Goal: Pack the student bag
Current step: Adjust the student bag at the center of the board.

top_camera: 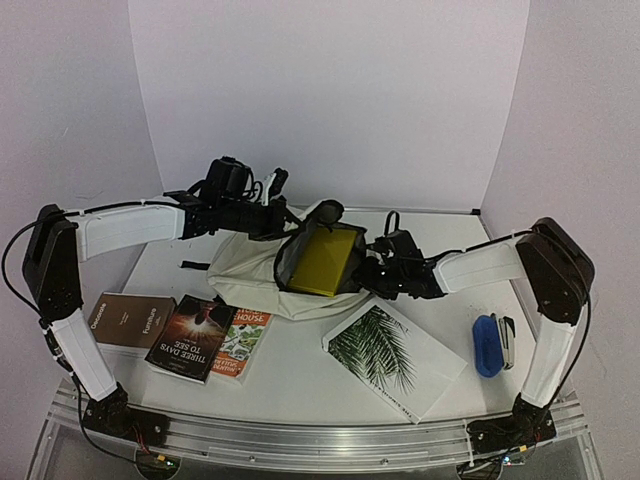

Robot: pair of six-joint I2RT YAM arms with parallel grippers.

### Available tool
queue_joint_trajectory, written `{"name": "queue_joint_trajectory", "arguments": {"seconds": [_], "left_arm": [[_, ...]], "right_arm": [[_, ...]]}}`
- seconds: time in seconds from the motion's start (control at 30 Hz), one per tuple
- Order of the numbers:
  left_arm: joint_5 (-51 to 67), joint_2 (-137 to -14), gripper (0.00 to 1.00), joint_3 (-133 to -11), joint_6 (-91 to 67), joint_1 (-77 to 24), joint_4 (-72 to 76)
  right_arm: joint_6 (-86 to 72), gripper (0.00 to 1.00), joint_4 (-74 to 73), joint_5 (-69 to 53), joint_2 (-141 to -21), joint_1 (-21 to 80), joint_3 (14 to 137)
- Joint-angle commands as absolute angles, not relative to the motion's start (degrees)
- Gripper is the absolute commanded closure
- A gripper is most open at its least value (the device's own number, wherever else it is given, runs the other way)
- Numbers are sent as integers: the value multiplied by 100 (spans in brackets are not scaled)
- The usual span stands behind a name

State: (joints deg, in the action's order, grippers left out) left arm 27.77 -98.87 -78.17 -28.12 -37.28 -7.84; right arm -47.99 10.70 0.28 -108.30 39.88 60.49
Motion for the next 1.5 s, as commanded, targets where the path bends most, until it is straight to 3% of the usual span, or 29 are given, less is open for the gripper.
{"name": "queue_joint_trajectory", "arguments": {"seconds": [0.0,0.23,0.43,0.87,1.47], "left_arm": [[2789,-9501,100,-7805,-2865,-3696,-541],[2732,-9429,100,-7765,-2856,-3678,-565],[2567,-9337,100,-7672,-2872,-3564,-589],[2472,-8799,100,-7207,-3074,-2963,-317],[2700,-9994,100,-6340,-4118,-2962,1218]], "right_arm": [[-4720,55,1169,161,-11085,3973,6388],[-4714,62,1162,127,-11206,3976,6479],[-4662,99,1061,48,-10858,3966,6562],[-3829,100,-543,1377,-8485,3732,6973],[-3922,100,-505,1544,-9120,2926,5914]]}}
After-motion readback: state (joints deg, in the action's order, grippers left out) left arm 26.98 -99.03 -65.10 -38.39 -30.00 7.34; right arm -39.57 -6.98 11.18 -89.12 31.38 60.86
